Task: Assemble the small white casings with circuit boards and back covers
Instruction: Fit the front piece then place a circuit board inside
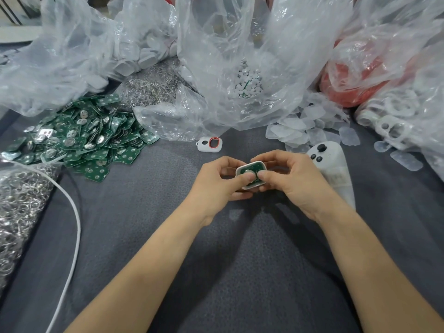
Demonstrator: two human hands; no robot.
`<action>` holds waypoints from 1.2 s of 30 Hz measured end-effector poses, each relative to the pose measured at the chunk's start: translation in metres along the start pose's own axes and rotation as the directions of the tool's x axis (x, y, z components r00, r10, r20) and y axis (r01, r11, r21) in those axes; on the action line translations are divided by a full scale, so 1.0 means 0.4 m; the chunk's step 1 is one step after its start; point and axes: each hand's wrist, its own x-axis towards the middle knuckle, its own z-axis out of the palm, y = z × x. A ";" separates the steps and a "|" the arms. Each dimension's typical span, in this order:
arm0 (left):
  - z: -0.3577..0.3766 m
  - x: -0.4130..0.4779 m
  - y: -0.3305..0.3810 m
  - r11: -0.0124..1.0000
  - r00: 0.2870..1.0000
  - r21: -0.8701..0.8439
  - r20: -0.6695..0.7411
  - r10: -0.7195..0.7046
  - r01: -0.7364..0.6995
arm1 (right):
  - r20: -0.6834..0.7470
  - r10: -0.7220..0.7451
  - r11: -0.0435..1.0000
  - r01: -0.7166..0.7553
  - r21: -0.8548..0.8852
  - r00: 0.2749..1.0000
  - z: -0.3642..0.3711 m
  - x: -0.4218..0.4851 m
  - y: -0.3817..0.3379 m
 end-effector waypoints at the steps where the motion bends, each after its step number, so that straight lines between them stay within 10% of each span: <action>1: -0.001 0.000 0.001 1.000 1.000 -0.012 -0.001 -0.007 0.007 | -0.001 -0.002 1.000 0.002 0.000 1.000 0.000 0.001 0.001; 14: 0.007 0.000 -0.009 0.994 0.993 0.041 -0.051 0.106 -0.104 | -0.092 -0.187 0.953 0.158 -0.260 0.978 0.012 0.002 0.010; 36: -0.013 0.009 -0.008 0.999 0.995 -0.028 0.097 0.022 -0.019 | -0.091 -0.156 0.983 0.146 -0.114 0.983 0.017 -0.002 0.016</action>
